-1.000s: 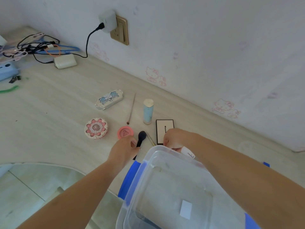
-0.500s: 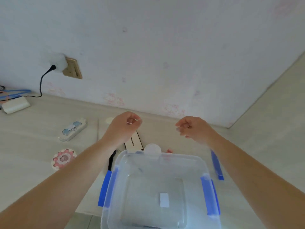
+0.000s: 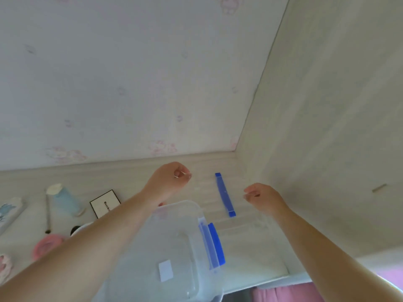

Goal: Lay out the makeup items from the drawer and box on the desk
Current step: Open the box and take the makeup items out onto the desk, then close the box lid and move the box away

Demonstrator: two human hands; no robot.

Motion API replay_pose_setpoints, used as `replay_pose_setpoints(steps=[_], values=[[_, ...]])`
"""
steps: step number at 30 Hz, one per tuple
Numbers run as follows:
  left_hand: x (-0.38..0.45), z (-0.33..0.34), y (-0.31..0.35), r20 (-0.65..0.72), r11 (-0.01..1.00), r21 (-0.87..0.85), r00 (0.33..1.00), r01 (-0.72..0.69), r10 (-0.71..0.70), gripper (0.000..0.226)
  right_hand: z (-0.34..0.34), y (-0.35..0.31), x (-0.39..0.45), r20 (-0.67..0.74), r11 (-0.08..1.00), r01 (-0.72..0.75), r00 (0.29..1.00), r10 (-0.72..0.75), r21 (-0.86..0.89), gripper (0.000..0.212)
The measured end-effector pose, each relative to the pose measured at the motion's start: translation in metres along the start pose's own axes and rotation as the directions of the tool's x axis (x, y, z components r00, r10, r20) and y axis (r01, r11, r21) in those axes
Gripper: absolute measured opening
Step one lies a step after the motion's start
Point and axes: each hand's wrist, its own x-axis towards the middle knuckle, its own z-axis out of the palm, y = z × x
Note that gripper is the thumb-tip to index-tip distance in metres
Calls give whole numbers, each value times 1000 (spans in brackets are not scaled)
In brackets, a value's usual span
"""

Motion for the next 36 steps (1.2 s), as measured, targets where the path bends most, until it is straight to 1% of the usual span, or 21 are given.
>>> replay_pose_setpoints(steps=[1,4,8,10,12,14,16,18,21,24,26,30,33,36], values=[[7,6,0,22,1000,21,1000,19,-20,4,5,7,2,15,1000,-23,1000,23,-18,23],[33,30,3,78,986,107,988,126,-135,20,13,30,12,34,997,-44,998,46,-63,41],[56,55,1,171,952,142,940,273,-295,44,22,45,24,5,991,-36,999,37,-129,56],[63,66,0,205,925,210,911,317,-359,57,27,50,29,14,991,-53,998,55,-119,60],[68,74,0,234,898,271,881,346,-411,65,32,52,34,13,994,-75,997,76,-79,61],[74,82,-2,254,875,309,855,372,-453,68,34,55,39,20,995,-89,996,90,-38,61],[78,88,-3,268,861,310,832,403,-486,69,35,56,44,25,996,-90,996,91,-24,60],[82,95,-5,290,851,257,804,457,-519,71,36,58,49,24,996,-92,995,92,-24,60],[85,99,-10,280,835,127,789,535,-547,76,38,57,50,22,996,-77,997,78,-51,59],[92,100,-16,232,785,-117,785,608,-574,74,40,57,50,26,996,-76,997,77,-52,58],[96,99,-15,230,743,-236,779,626,-584,66,41,58,51,29,996,-75,997,77,-47,58],[98,101,-16,238,727,-287,781,624,-577,41,42,58,49,69,996,-73,995,77,-58,59],[100,100,-14,222,722,-345,799,600,-558,34,38,56,48,66,997,-68,995,71,-39,60],[99,93,-9,204,711,-419,821,565,-533,33,31,50,48,22,999,-24,999,25,-30,62]])
